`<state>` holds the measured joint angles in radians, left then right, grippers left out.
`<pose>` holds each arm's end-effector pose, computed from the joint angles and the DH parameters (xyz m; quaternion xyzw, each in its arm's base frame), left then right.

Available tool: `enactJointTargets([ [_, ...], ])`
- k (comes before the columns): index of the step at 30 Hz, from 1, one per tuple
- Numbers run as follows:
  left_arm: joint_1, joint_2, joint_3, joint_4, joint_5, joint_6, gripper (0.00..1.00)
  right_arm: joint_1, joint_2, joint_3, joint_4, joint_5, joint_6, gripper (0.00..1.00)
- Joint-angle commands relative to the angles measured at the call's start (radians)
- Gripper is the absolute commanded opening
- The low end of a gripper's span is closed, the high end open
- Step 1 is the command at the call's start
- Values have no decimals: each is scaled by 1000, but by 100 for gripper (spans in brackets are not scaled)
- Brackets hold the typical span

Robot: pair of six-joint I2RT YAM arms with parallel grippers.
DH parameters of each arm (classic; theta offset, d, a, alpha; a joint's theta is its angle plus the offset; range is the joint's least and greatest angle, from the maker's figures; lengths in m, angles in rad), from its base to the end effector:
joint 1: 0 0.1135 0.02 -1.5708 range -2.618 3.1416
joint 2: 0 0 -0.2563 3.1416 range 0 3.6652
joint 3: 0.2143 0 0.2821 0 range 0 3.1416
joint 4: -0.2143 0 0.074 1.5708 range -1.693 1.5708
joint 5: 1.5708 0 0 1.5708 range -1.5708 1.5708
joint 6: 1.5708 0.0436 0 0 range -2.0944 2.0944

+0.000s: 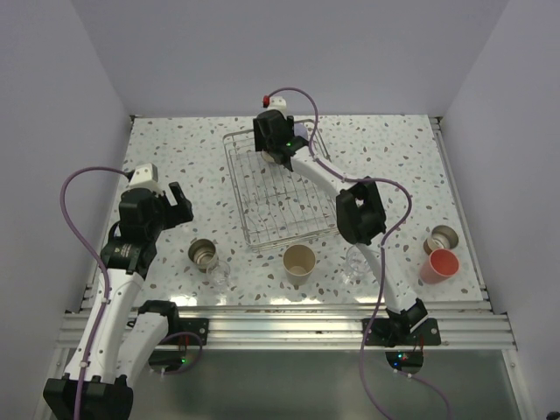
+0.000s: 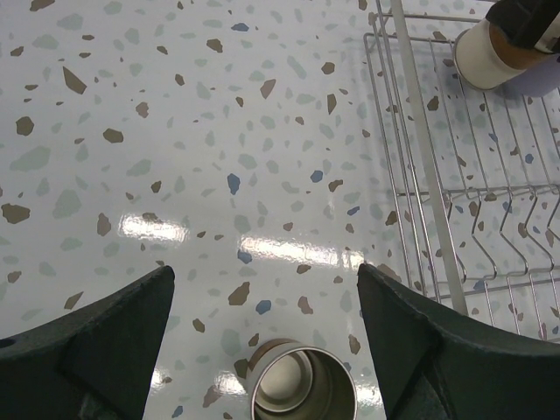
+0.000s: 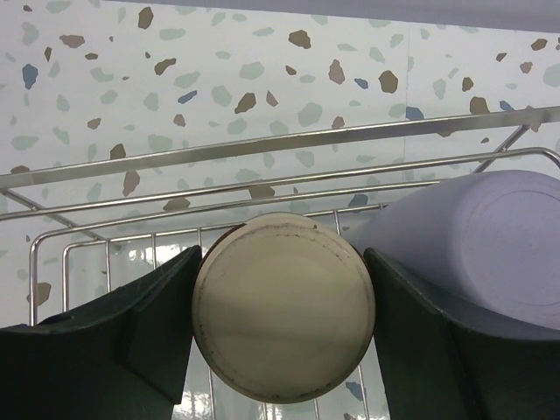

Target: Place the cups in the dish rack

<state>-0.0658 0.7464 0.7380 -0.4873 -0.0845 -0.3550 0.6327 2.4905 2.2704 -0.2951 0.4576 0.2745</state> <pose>0.2111 -0.0102 0.2893 -0.1451 0.8461 -0.0714 0.5079 0.4988 0.3419 0.2115 -0.0375 0.8483 0.0388 0.5268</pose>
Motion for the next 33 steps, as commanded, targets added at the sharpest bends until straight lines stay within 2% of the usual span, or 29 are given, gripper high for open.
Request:
enactJointTargets([
  [1,4,-1,-6,29,11,16,89,-7,7,49,73,36,-11,50],
  [7,4,8,-6,27,11,14,90,-7,-5,26,91,27,-8,71],
  [10,3,7,-6,26,9,14,92,-8,-5,24,91,26,-3,76],
  [13,3,4,-6,27,12,13,96,-8,-8,23,97,23,-3,77],
  [16,3,5,-8,29,12,14,100,-8,-12,23,96,24,-8,85],
  [26,3,1,-6,23,-26,17,100,-7,-71,-14,109,10,8,93],
  [33,3,11,18,0,-60,19,100,27,-310,-161,154,-19,-21,98],
])
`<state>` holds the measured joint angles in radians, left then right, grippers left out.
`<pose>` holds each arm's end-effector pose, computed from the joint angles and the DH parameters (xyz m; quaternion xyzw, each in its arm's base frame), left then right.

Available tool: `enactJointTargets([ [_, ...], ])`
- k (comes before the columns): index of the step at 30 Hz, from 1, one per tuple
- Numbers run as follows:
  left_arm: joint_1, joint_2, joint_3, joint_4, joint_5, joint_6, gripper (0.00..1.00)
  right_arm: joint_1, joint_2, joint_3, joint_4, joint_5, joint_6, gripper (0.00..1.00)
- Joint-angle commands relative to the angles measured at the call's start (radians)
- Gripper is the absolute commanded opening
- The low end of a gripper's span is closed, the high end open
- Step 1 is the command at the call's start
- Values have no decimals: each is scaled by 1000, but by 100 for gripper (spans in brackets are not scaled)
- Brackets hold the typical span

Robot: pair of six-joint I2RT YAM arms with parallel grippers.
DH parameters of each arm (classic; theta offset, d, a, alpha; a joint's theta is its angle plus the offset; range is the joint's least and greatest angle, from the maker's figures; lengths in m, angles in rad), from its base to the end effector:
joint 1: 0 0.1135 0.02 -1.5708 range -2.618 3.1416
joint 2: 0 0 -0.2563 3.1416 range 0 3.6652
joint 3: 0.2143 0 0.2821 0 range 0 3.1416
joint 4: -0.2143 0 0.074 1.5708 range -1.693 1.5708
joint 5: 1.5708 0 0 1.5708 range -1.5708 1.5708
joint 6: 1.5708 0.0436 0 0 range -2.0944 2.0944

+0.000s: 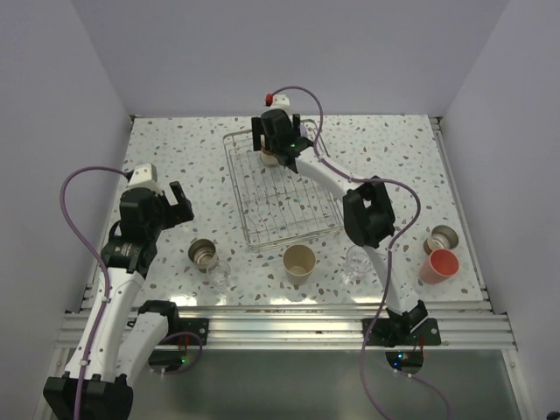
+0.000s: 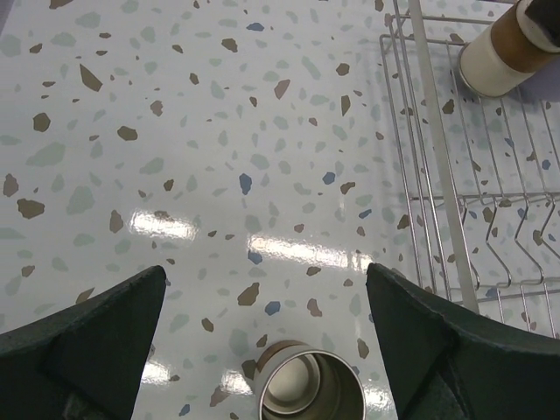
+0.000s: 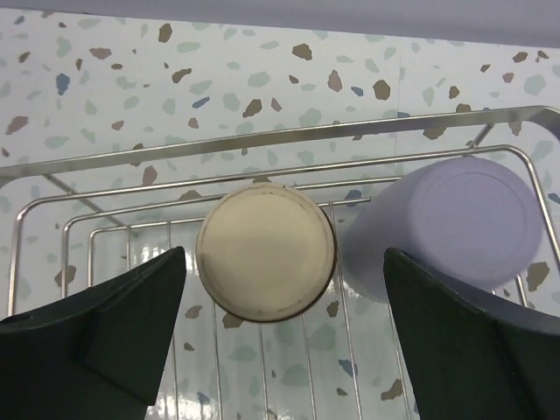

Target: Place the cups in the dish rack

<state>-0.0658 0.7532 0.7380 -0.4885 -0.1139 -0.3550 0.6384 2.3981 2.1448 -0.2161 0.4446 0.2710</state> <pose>0.2122 -0.0090 0.2880 -0.1525 0.8465 -0.0581 0.5068 0.4863 0.3375 0.2247 -0.0384 0.8383 0.0554 0.5411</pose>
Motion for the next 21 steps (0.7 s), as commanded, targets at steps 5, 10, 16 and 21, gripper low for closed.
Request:
enactJointTargets([
  [5,3,37,41,-19,-64,-1,100,69,-472,-228,73,-35,0,98],
  [10,3,122,35,-15,2,-51,97,182,-823,-699,259,-32,34,98],
  [16,-3,202,64,-88,155,-32,61,193,-984,-931,231,-89,151,98],
  [21,-19,232,132,-223,233,-7,56,195,-1065,-1043,236,-89,175,98],
])
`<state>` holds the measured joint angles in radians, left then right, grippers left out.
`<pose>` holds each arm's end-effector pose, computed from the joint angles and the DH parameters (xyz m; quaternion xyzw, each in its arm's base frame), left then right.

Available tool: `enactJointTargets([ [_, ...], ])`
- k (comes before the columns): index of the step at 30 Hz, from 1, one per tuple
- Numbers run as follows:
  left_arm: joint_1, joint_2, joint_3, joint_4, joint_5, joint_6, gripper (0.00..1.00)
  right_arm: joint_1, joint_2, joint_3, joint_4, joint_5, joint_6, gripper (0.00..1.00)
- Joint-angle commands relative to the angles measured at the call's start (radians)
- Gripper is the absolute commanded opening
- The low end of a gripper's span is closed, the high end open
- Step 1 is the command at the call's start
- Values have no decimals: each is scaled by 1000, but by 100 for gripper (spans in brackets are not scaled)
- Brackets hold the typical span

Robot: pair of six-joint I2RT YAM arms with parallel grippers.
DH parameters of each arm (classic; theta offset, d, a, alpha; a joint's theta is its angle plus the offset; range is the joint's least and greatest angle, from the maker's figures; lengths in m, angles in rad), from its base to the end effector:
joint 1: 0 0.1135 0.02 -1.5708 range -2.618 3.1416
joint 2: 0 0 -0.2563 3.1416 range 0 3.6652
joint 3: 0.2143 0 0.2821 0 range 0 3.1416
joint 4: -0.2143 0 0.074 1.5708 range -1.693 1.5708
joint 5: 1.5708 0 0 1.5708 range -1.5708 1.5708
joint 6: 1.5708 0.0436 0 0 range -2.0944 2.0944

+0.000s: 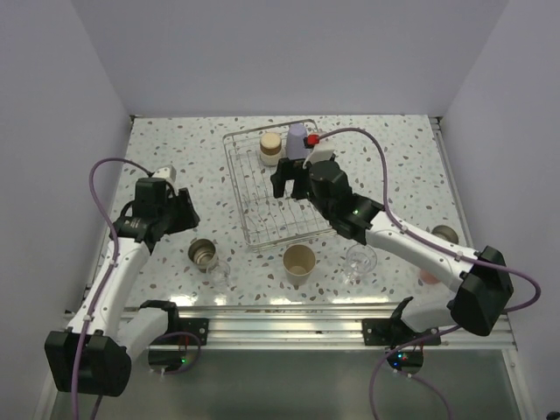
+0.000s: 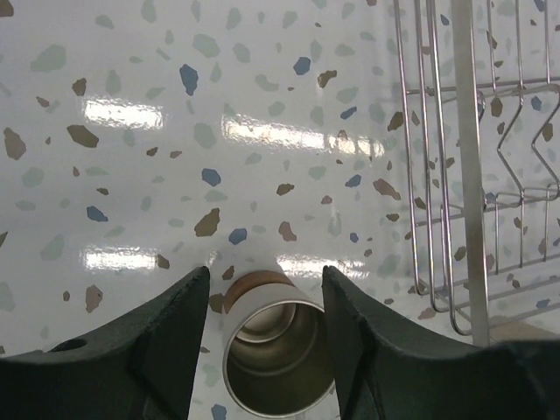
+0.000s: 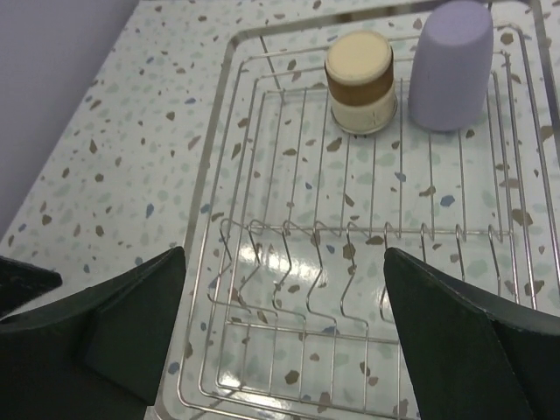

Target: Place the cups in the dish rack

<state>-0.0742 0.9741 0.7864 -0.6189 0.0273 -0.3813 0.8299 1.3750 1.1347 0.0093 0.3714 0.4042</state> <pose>0.2386 -0.0189 0.2481 -0.1369 0.9177 -0.0965 0.3603 0.2572 0.2577 0.3313 -0.0507 0.7772 0.2351 0.5814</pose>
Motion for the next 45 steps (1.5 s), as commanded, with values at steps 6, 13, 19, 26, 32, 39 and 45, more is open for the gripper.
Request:
enactJointTargets([
  [6,-36,-51,134,-249,67,13,64,3,-60,-53,-3,-37,56,98],
  [13,-81,-100,139,-320,-9,-28,77,3,-94,-70,-5,-55,70,98],
  [19,-151,46,149,-326,-52,-33,76,3,-136,-88,-6,-63,76,98],
  [26,-223,150,157,-328,-90,-27,73,3,-178,-115,-35,-34,61,98],
  [32,-225,189,165,-329,-164,-34,64,3,-179,-127,-34,-35,59,98],
  [39,-226,209,160,-321,-187,-39,58,3,-163,-133,-26,-42,61,98],
  [45,-230,282,165,-318,-253,-47,57,3,-162,-138,-20,-49,62,98],
])
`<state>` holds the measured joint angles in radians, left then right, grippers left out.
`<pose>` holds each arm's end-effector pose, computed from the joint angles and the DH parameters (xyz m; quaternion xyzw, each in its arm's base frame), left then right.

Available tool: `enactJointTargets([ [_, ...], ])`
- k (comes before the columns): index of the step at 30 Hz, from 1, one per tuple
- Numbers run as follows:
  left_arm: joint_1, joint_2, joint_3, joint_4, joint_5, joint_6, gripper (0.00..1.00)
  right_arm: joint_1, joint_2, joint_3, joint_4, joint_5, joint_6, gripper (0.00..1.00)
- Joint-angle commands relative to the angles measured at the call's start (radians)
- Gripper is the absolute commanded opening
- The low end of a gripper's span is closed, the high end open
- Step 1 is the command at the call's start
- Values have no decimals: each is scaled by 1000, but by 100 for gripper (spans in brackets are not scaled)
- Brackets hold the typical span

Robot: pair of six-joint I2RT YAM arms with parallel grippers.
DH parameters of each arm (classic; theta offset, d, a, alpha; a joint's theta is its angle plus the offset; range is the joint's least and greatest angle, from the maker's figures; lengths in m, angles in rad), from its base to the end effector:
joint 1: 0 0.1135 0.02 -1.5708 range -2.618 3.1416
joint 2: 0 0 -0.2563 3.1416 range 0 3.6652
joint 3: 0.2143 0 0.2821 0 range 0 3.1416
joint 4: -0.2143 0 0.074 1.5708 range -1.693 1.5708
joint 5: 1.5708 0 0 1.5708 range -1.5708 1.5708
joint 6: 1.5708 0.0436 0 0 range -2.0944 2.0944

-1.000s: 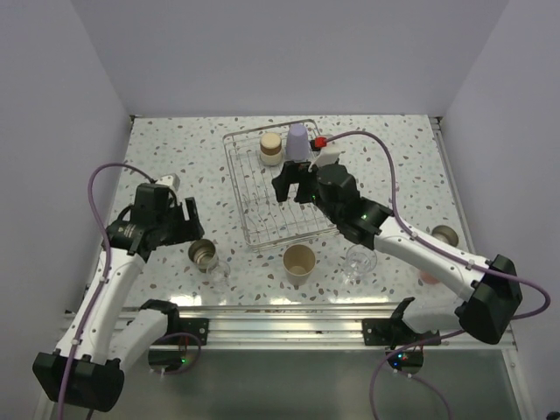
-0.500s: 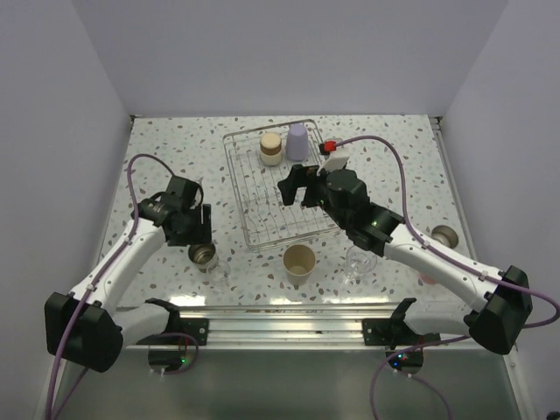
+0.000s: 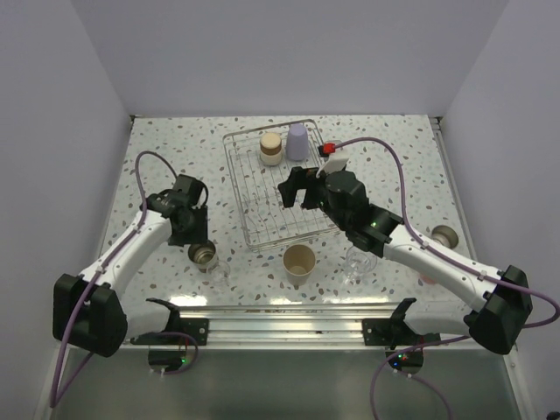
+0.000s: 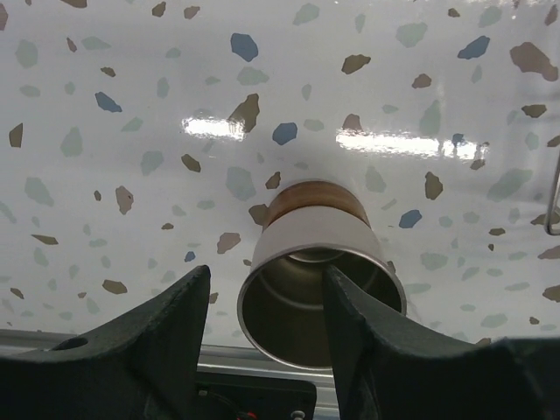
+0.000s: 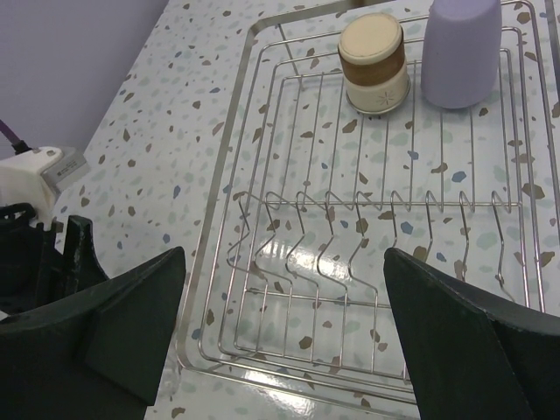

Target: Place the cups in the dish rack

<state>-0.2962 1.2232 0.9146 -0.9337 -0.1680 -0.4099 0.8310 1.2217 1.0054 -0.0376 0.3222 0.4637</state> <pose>0.2425 -0.0664 0.2172 -0.0695 0.9807 0.0213 0.1815 0.2300 0.2315 0.3248 -0.0461 0.7855 0.2630 0.5583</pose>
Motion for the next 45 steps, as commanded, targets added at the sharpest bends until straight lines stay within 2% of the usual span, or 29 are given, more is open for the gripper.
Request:
enactJointTargets([
  [1,-9,41,36,-1,-57,-18,57,2,-8,-8,25,-2,1,98],
  [8,-20,76,27,12,-41,-10,50,0,-11,-18,31,8,-2,98],
  [12,-27,101,15,29,-28,-6,29,2,-5,-19,30,1,-3,98],
  [16,-29,108,12,33,-21,-3,20,0,-8,-22,28,9,-10,98],
  [20,-32,99,15,41,-21,2,1,0,-13,-27,31,17,-13,98],
  [26,-34,88,44,65,13,16,0,0,-5,-22,33,12,-8,98],
  [32,-31,-19,144,196,114,22,0,0,-10,22,2,2,3,98],
  [38,-31,-136,194,449,269,-3,0,-1,-42,18,24,-31,127,98],
  [45,0,-214,145,812,441,-111,0,-36,-80,-56,235,-161,334,98],
])
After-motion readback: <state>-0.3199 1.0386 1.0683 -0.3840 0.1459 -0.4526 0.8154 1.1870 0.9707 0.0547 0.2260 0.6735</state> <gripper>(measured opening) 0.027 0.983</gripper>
